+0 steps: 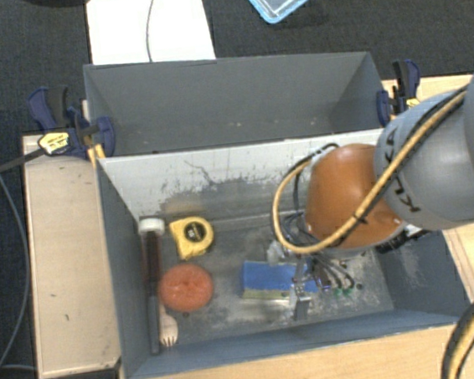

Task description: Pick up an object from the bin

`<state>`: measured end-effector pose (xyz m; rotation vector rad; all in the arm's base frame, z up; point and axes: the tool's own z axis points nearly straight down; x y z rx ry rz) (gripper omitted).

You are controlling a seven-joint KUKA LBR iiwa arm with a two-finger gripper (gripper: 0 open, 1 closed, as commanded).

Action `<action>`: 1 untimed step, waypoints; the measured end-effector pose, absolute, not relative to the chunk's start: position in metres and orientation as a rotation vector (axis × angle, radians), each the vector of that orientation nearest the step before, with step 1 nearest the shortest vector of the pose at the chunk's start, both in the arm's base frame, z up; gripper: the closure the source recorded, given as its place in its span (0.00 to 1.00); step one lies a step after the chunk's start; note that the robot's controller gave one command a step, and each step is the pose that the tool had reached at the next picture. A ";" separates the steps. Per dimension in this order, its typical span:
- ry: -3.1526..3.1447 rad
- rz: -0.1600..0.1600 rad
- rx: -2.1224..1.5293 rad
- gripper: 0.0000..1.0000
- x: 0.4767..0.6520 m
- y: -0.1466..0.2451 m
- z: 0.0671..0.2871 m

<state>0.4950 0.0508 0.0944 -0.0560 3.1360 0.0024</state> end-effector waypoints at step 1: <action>3.129 0.007 0.019 0.00 0.510 0.045 0.095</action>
Offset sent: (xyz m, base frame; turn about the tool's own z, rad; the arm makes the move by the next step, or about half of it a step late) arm 0.0203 -0.0194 -0.0244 -0.0209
